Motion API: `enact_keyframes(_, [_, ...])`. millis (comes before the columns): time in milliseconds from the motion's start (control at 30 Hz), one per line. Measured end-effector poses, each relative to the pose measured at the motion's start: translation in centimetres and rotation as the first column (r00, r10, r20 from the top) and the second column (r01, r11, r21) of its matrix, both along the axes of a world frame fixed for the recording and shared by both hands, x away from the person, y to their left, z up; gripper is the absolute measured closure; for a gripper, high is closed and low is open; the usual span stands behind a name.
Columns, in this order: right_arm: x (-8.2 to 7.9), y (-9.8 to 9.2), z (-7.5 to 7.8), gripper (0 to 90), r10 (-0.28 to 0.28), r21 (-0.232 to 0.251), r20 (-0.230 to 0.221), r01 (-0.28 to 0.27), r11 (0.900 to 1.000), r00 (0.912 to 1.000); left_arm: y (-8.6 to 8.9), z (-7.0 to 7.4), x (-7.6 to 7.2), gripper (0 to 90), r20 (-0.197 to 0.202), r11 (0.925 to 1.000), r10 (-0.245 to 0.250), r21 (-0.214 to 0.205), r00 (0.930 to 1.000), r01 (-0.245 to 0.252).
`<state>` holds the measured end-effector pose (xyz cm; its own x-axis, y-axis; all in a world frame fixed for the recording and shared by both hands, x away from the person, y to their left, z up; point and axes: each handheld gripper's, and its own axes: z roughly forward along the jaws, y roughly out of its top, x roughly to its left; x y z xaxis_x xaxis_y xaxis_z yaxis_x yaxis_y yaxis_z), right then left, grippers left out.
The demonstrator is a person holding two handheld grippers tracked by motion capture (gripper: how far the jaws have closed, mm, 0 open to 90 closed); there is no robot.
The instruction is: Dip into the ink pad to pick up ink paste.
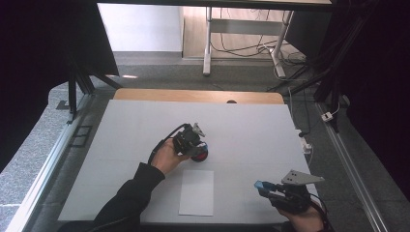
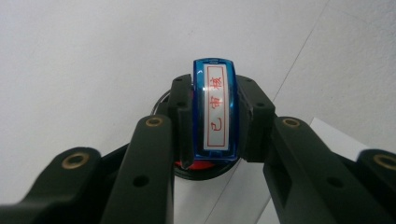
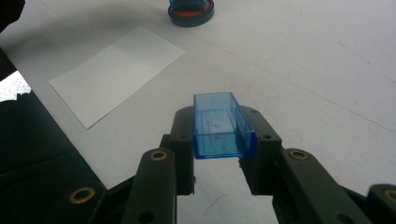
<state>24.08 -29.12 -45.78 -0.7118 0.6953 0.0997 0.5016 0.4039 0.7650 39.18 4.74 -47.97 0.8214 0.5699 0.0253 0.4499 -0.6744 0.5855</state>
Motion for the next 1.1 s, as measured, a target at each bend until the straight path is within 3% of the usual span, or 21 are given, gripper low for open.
enact_keyframes(333, [0.1,-0.1,0.0,68.5,-0.004,0.003,-0.005,0.004,1.0,1.0,1.2,-0.2,1.3,70.3,-0.1,0.9955,0.011,-0.093,0.9949,-0.021])
enact_keyframes(467, [0.1,-0.1,0.0,68.5,-0.001,0.002,-0.007,0.001,1.0,1.0,1.5,-0.3,1.7,70.3,-0.128,0.994,0.009,-0.107,0.9917,-0.023])
enact_keyframes(567, [0.1,-0.1,0.0,68.5,-0.004,0.002,-0.006,0.004,1.0,1.0,1.3,-0.2,1.5,70.3,-0.114,0.9954,0.01,-0.093,0.9935,-0.021])
enact_keyframes(833, [0.1,-0.1,0.0,68.5,-0.001,0.006,-0.013,0.001,1.0,0.9999,0.1,0.1,0.4,70.3,-0.031,1.0,0.005,-0.003,0.9995,-0.005])
enact_keyframes(933, [0.1,-0.1,0.0,68.5,0.0,0.007,-0.014,0.0,1.0,0.9999,0.2,0.0,0.5,70.3,-0.039,0.9999,0.008,-0.012,0.9992,-0.008])
enact_keyframes(1100, [0.1,-0.1,0.0,68.5,0.003,0.007,-0.014,-0.003,1.0,0.9999,0.8,-0.2,0.8,70.2,-0.066,0.9979,0.018,-0.061,0.9976,-0.022])
